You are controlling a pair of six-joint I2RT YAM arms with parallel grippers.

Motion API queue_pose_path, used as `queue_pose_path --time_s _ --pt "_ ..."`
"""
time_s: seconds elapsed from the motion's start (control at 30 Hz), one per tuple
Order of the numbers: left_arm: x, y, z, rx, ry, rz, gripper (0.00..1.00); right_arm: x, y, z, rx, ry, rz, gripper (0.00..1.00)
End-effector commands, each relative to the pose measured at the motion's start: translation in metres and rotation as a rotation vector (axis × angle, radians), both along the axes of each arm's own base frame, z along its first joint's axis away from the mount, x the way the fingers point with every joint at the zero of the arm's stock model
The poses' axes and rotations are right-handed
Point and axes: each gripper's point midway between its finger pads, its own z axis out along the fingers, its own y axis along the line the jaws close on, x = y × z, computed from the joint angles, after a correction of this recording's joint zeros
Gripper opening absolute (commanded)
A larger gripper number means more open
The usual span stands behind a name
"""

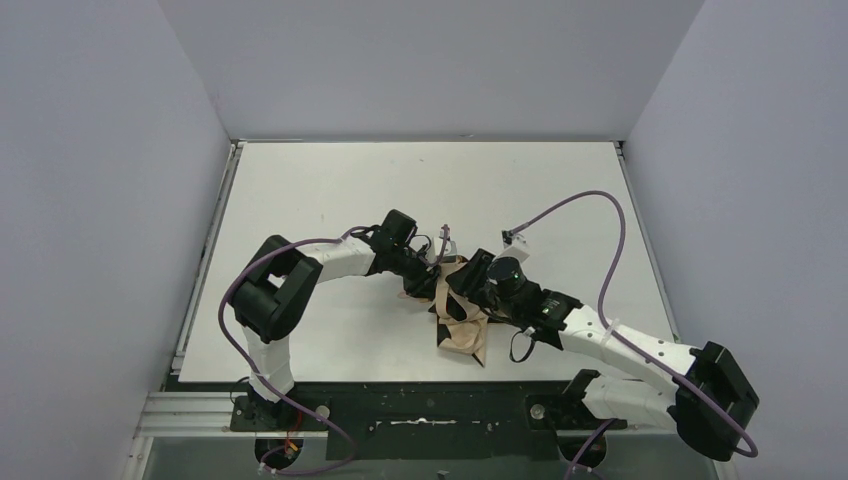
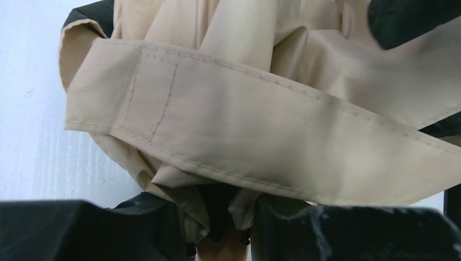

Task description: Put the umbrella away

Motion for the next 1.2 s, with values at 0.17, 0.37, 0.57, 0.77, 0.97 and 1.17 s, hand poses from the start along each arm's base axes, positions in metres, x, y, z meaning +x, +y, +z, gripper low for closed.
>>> queue_pose_path --time_s 0.17,0.37,0.57,0.77,0.97,1.17 --pt "0.004 0.014 -0.021 0.098 0.003 0.025 0.0 0.018 0.018 0.011 0.111 -0.07 -0.035 0.39" --pt "0.004 0.015 -0.021 0.103 0.003 0.025 0.0 0.022 0.024 0.004 0.108 -0.065 -0.027 0.35" --pt "0.005 0.015 -0.022 0.107 0.002 0.027 0.0 0.025 0.028 -0.005 0.109 -0.05 -0.032 0.32" --pt "0.005 0.016 -0.023 0.113 0.0 0.026 0.0 0.027 0.039 -0.003 0.128 -0.077 0.012 0.2" --pt "0.008 0.021 -0.025 0.139 -0.014 0.033 0.0 0.021 0.039 0.013 0.154 -0.14 0.054 0.0" --pt "0.016 0.024 -0.024 0.15 -0.011 0.062 0.0 -0.008 0.027 0.03 0.18 -0.16 0.14 0.0"
